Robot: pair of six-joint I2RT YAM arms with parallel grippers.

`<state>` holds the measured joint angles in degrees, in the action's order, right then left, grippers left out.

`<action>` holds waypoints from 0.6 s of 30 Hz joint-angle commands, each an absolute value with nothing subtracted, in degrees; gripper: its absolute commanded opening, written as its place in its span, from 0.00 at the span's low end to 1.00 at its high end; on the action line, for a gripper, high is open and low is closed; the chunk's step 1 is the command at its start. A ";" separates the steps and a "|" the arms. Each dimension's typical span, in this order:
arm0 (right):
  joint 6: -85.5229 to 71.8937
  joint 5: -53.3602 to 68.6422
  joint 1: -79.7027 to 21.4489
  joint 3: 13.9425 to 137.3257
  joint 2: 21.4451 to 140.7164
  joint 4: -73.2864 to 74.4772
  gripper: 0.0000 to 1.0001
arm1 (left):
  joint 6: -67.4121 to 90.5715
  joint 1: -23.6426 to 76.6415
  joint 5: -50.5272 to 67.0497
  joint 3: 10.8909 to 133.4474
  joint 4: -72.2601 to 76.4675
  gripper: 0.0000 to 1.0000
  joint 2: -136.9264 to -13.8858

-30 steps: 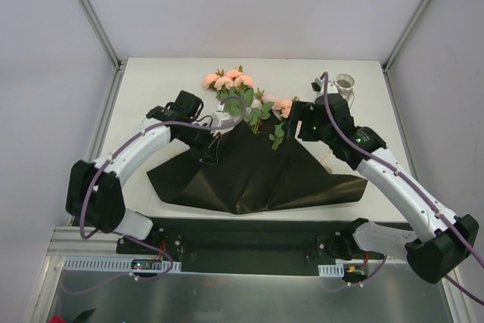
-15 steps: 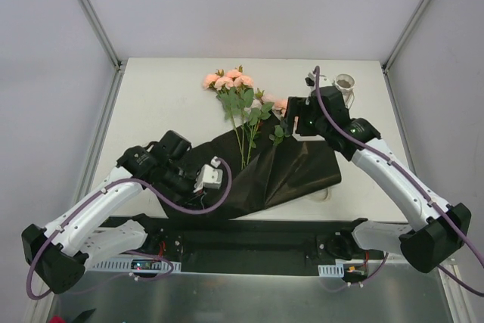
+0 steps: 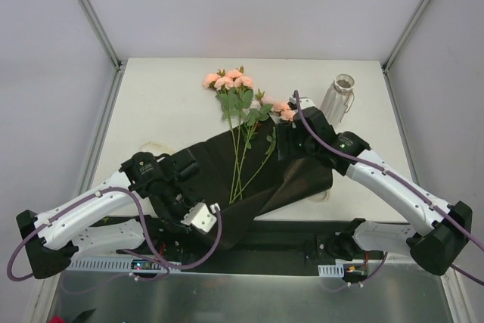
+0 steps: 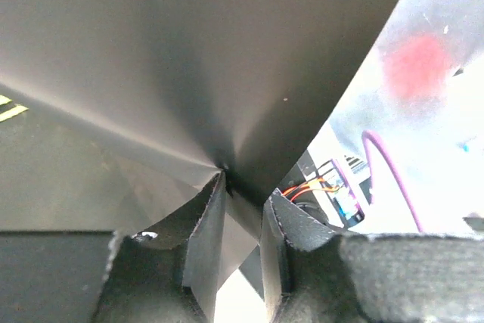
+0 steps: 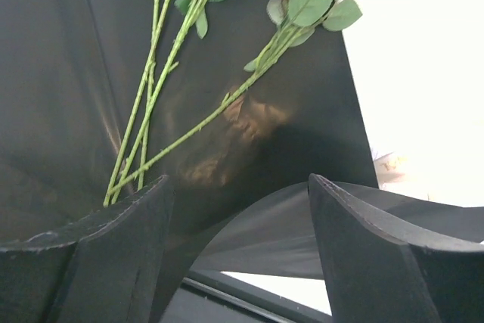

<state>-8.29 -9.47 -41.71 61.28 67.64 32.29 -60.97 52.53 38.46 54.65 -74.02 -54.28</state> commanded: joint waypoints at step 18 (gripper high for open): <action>-29.60 -15.80 -72.99 58.20 55.38 56.86 0.73 | -66.09 57.04 30.50 67.67 -82.53 0.93 -55.90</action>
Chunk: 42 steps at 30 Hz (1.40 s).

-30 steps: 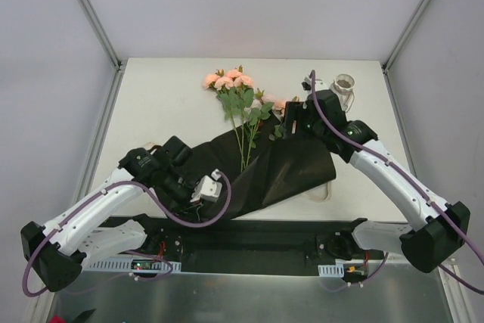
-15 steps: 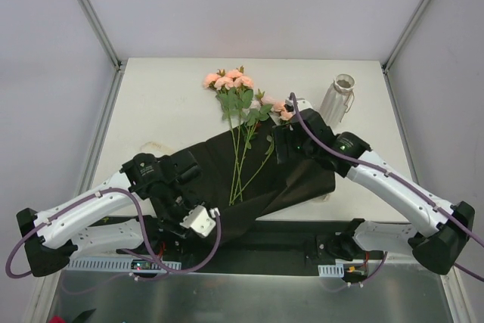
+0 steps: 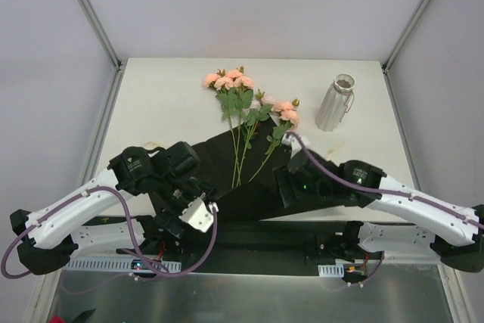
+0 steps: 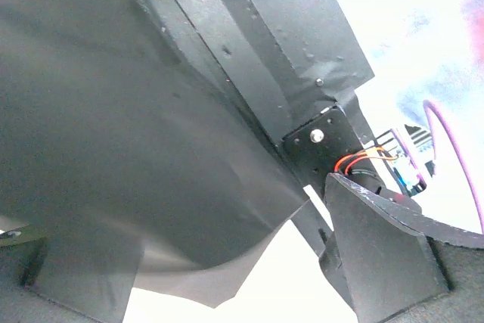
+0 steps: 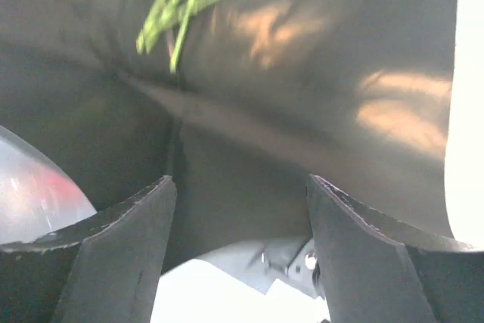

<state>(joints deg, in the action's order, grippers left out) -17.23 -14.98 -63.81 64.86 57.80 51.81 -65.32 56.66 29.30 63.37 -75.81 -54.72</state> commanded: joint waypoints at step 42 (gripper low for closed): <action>-12.56 -24.97 -51.42 85.87 97.37 38.50 0.72 | -23.29 18.38 19.69 73.15 -54.32 0.99 -67.23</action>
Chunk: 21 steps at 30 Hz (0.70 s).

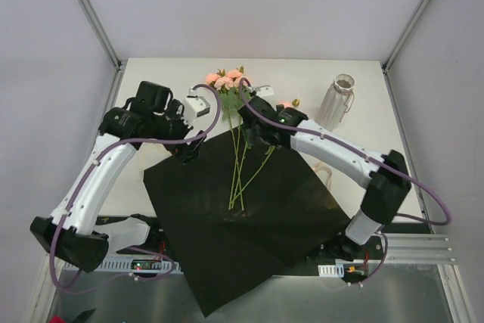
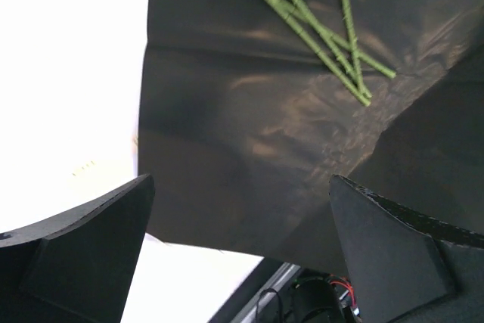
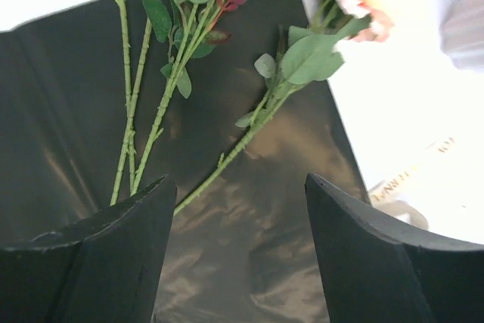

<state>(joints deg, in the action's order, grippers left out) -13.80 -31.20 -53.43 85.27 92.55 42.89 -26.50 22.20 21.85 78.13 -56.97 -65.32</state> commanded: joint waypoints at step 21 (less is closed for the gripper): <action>-24.61 -27.77 -43.95 84.81 114.69 35.77 0.64 | -24.78 12.75 13.45 54.15 -43.77 0.99 -71.11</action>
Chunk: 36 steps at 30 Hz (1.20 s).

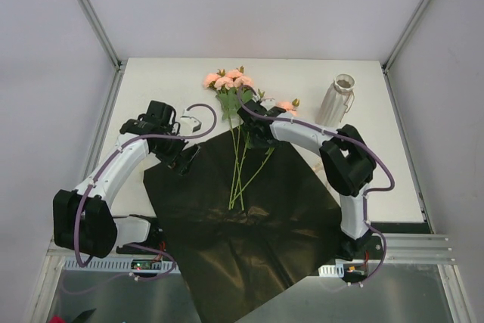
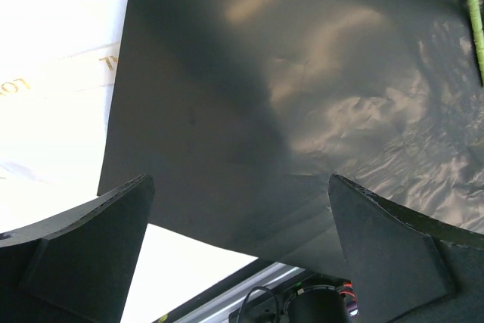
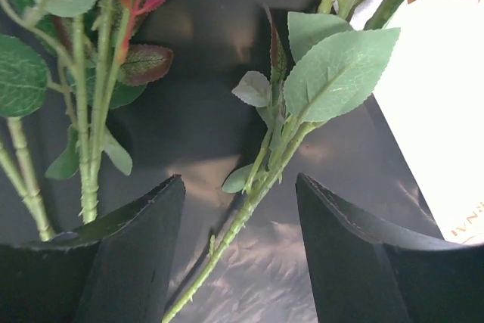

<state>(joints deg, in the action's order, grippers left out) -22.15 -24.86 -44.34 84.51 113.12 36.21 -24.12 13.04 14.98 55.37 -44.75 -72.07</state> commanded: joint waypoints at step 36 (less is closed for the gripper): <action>10.20 -40.86 -38.23 92.01 86.41 5.21 0.01 | -23.21 12.74 11.86 51.41 -42.10 0.99 -67.14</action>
